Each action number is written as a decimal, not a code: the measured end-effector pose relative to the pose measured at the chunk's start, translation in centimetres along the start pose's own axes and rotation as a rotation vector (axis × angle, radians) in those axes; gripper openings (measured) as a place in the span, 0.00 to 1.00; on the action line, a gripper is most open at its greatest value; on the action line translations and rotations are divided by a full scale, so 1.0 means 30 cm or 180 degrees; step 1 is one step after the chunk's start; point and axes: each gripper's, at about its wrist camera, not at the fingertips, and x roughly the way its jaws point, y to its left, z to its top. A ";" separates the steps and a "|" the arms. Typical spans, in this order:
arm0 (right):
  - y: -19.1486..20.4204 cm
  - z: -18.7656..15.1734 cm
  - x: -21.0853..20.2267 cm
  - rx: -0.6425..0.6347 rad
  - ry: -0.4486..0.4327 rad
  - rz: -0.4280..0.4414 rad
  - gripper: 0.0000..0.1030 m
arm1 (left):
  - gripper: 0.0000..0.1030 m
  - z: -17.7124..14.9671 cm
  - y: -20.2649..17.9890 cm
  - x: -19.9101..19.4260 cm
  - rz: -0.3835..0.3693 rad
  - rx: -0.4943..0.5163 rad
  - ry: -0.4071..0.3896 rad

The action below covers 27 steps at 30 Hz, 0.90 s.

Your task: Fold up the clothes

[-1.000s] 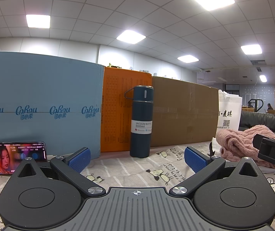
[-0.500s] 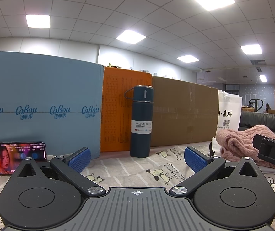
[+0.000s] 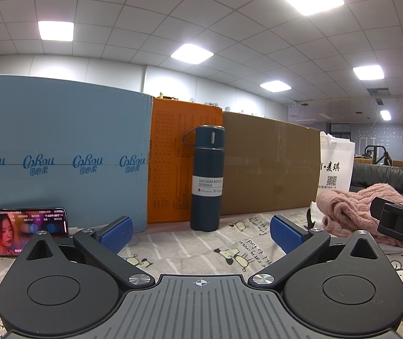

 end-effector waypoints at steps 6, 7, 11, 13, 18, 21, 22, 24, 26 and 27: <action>0.001 -0.001 0.000 -0.0001 0.0003 0.0001 1.00 | 1.00 0.001 0.002 -0.001 -0.0003 -0.0011 -0.0005; 0.001 -0.001 0.000 -0.0002 0.0003 0.0001 1.00 | 1.00 0.001 0.001 -0.002 -0.0002 -0.0011 -0.0002; 0.002 -0.001 0.000 -0.0003 0.0004 0.0000 1.00 | 1.00 0.001 0.001 -0.004 -0.0001 -0.0010 -0.0010; 0.002 -0.001 0.001 -0.0004 0.0005 0.0000 1.00 | 1.00 0.002 0.001 -0.004 -0.0001 -0.0007 -0.0011; 0.002 -0.001 0.000 -0.0004 0.0005 0.0000 1.00 | 1.00 0.002 0.002 -0.005 0.0000 -0.0001 -0.0003; 0.002 -0.001 0.000 -0.0004 0.0005 -0.0001 1.00 | 1.00 0.003 0.002 -0.005 0.0001 0.0006 0.0005; 0.002 -0.001 0.000 -0.0004 0.0005 -0.0001 1.00 | 1.00 0.003 0.002 -0.005 0.0001 0.0007 0.0006; 0.002 0.000 0.000 -0.0004 0.0005 -0.0001 1.00 | 1.00 0.003 0.002 -0.006 0.0002 0.0008 0.0008; 0.001 0.000 0.000 -0.0003 0.0005 0.0000 1.00 | 1.00 0.003 0.002 -0.006 0.0003 0.0010 0.0010; 0.001 0.000 0.000 -0.0003 0.0004 0.0000 1.00 | 1.00 0.003 0.003 -0.005 0.0003 0.0011 0.0010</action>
